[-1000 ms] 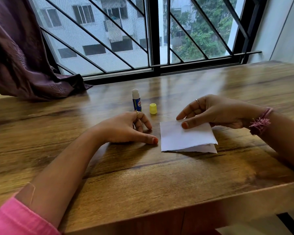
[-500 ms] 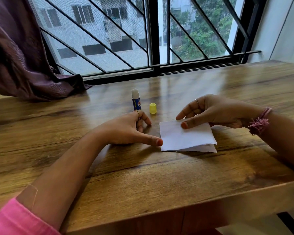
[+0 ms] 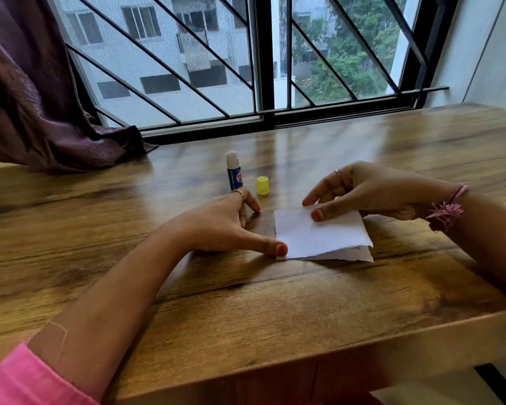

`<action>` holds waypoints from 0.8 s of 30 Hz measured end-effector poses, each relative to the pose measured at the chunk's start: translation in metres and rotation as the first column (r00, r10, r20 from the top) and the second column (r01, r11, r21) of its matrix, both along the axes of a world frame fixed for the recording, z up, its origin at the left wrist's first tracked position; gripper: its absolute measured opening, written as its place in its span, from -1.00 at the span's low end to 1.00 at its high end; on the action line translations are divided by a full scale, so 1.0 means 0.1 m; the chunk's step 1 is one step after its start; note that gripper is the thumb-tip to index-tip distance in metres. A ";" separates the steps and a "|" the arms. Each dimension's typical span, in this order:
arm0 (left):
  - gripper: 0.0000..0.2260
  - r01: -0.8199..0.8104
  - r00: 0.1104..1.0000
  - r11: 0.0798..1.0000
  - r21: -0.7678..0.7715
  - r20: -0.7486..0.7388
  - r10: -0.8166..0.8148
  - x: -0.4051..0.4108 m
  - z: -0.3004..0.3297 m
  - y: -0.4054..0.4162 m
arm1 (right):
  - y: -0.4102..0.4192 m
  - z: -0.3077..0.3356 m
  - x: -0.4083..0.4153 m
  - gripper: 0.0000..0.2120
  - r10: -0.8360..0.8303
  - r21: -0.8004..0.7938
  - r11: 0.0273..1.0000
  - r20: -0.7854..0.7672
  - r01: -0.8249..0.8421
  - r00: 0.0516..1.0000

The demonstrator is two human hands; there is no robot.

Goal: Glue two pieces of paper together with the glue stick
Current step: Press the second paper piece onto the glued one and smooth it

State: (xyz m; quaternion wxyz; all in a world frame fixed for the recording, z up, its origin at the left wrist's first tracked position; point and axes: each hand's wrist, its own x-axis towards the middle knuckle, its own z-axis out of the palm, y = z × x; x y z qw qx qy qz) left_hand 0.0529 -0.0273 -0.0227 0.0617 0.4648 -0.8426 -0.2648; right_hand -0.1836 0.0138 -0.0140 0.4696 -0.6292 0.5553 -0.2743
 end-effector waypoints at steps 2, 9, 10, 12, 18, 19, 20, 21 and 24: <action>-0.38 -0.001 1.000 1.000 -0.002 0.003 0.001 0.00 0.00 0.00 | 0.00 0.00 0.00 -0.69 0.003 -0.002 1.000 -0.004 -0.003 1.000; -0.39 0.004 1.000 1.000 0.000 0.000 -0.004 0.00 0.00 0.00 | 0.00 0.00 0.00 -0.68 0.005 -0.009 1.000 -0.011 -0.005 1.000; -0.39 0.004 1.000 1.000 0.000 0.000 -0.004 0.00 0.00 0.00 | 0.00 0.00 0.00 -0.68 0.006 -0.010 1.000 -0.013 -0.006 1.000; -0.39 0.004 1.000 1.000 0.002 -0.003 -0.004 0.00 0.00 0.00 | 0.00 0.00 0.00 -0.67 0.008 -0.011 1.000 -0.015 -0.009 1.000; -0.35 0.004 1.000 1.000 0.013 -0.008 -0.004 0.00 0.00 0.00 | 0.00 0.00 0.00 -0.68 0.013 -0.016 1.000 -0.010 -0.013 1.000; -0.36 0.004 1.000 1.000 0.012 -0.007 -0.004 0.00 0.00 0.00 | 0.00 0.00 0.00 -0.67 0.011 -0.018 1.000 -0.013 -0.012 1.000; -0.36 0.003 1.000 1.000 0.010 -0.004 -0.003 0.00 0.00 0.00 | 0.00 0.00 0.00 -0.67 0.010 -0.019 1.000 -0.015 -0.010 1.000; -0.36 0.001 1.000 1.000 0.006 0.000 -0.001 0.00 -0.01 -0.01 | 0.00 0.00 0.00 -0.67 0.009 -0.018 1.000 -0.017 -0.010 1.000; -0.34 -0.005 1.000 1.000 -0.005 0.009 0.005 0.01 -0.01 -0.02 | -0.01 -0.01 -0.01 -0.69 0.006 -0.016 1.000 -0.022 -0.006 1.000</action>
